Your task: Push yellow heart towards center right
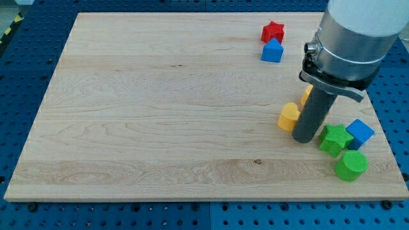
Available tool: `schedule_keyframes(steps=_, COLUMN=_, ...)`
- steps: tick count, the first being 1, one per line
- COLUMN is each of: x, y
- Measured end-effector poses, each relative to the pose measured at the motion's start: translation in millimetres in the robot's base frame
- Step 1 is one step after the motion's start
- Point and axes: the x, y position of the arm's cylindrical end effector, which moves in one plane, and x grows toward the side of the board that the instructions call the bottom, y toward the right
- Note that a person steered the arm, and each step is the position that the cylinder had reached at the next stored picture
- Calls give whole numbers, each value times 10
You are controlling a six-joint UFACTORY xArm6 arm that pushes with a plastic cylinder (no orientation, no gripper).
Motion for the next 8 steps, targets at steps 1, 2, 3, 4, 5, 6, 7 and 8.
schedule_keyframes(steps=1, x=-197, y=-15)
schedule_keyframes(steps=2, x=-352, y=-126)
schedule_keyframes(steps=3, x=-293, y=-321)
schedule_keyframes(steps=4, x=-308, y=-497)
schedule_keyframes(steps=5, x=-454, y=-486)
schedule_keyframes(steps=6, x=-564, y=-345)
schedule_keyframes(steps=7, x=-783, y=-270)
schedule_keyframes(steps=8, x=-1016, y=-243)
